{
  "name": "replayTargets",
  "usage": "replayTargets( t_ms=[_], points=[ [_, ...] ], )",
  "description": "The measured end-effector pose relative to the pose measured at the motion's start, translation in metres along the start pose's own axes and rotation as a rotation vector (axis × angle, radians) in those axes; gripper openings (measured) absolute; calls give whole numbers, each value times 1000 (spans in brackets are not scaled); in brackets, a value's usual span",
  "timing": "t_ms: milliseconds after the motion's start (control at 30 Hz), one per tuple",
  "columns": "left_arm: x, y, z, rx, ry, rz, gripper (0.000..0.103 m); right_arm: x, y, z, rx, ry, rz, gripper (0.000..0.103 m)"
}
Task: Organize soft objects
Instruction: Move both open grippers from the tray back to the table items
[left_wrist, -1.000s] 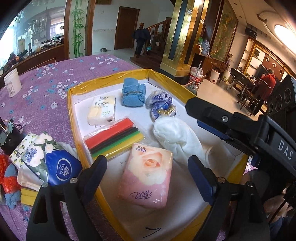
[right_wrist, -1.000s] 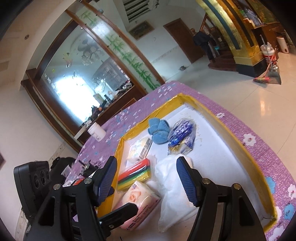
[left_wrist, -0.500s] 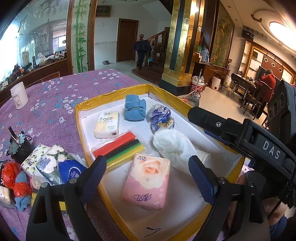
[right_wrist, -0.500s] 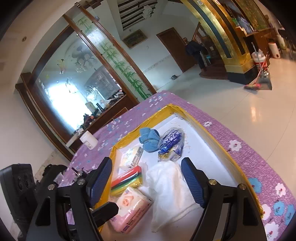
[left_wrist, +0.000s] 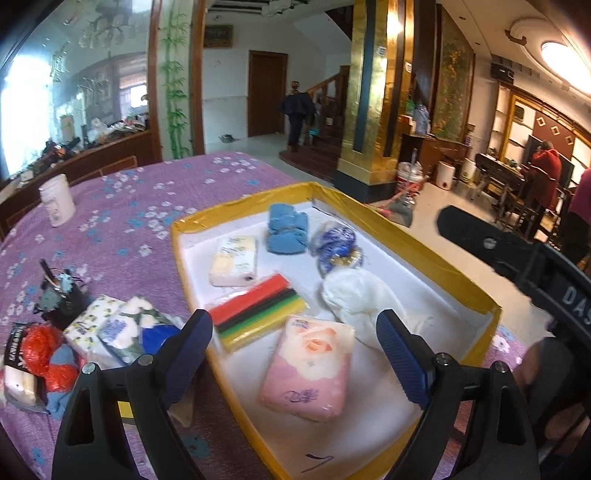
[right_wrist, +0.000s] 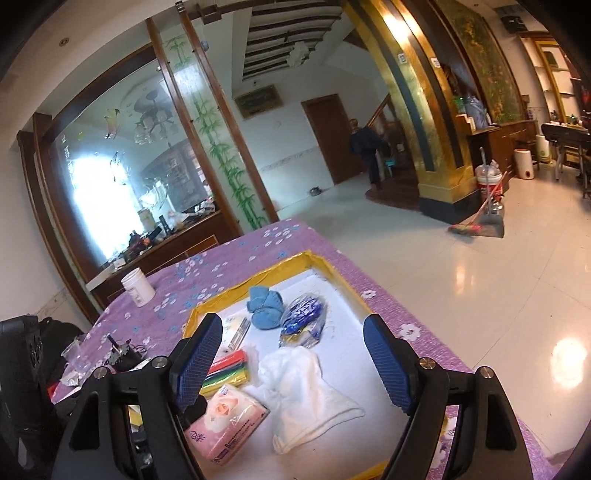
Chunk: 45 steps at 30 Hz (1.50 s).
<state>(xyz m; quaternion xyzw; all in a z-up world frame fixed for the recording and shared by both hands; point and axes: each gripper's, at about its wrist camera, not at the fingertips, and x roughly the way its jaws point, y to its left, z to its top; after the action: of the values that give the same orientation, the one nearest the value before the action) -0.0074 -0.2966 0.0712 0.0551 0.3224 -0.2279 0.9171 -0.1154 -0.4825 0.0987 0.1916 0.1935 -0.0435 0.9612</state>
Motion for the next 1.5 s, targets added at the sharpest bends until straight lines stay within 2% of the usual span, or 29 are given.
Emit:
replayTargets(
  t_ms=[167,267,433,567,667,767,933,1133,1400,1500],
  points=[
    [-3,1,-1,7,-20,43,89,-13,3,2,-45,-40,-29,83],
    [-5,1,-2,10,-35,58,89,-12,2,6,-37,20,12,83],
    [-8,3,-2,5,-51,83,89,-12,0,9,-48,57,-91,83],
    [-14,6,-1,-3,-68,105,90,-18,3,9,-85,57,-107,81],
    [-20,8,0,-4,-80,112,90,-23,7,10,-108,43,-150,81],
    [-30,9,0,7,-85,120,90,-28,13,10,-134,36,-149,81],
    [-43,12,-3,25,-66,111,90,-34,26,6,-141,4,-82,81],
    [-52,26,-16,12,2,111,90,-27,38,2,-130,68,-1,81],
    [-83,64,-31,-57,-56,219,90,-18,53,-7,-165,108,20,81],
    [-90,85,-36,-94,-51,252,90,-17,59,-11,-187,118,36,81]
  ],
)
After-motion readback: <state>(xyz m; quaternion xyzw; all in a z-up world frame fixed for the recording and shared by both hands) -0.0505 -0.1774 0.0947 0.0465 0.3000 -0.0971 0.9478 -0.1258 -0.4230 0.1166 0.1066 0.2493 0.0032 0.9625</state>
